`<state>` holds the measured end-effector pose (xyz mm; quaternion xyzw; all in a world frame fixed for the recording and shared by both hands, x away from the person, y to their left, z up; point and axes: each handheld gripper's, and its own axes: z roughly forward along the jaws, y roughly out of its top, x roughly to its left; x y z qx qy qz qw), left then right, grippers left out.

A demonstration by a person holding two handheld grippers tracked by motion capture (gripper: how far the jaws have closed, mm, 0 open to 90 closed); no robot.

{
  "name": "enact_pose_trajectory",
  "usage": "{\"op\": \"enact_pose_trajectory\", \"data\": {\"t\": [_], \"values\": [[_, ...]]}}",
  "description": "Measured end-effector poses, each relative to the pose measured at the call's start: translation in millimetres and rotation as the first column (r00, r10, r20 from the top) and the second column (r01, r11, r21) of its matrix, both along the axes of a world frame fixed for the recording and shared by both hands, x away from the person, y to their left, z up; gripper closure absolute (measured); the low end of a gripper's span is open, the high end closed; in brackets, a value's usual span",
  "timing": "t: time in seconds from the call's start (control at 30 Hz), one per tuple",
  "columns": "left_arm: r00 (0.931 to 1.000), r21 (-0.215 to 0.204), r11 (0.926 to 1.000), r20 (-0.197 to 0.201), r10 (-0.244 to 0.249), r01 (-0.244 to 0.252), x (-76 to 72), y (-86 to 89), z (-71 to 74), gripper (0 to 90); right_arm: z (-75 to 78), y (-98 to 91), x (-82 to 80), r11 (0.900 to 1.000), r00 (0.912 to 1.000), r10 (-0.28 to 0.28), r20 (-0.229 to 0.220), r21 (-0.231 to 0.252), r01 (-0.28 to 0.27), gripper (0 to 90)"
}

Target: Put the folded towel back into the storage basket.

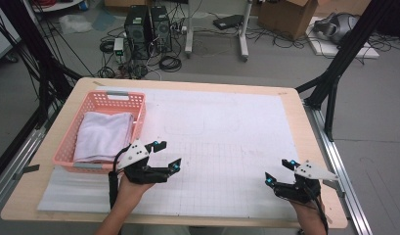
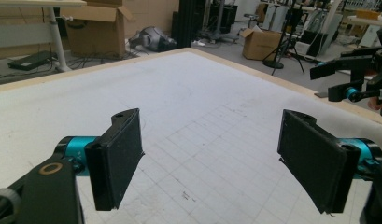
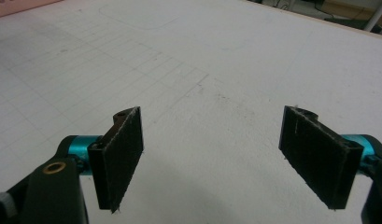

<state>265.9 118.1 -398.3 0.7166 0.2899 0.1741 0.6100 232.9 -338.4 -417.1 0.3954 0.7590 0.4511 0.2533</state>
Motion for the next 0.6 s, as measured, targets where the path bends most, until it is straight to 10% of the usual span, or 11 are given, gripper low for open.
{"op": "enact_pose_trajectory", "data": {"t": [0.6], "values": [[0.9995, 0.036, 0.9994, -0.032, 0.001, 0.001, -0.3, 1.5, -17.0, 22.3, -0.1, -2.0, -0.6, 1.0000, 1.0000, -0.001, 0.001, -0.002, 0.001, 20.7]]}}
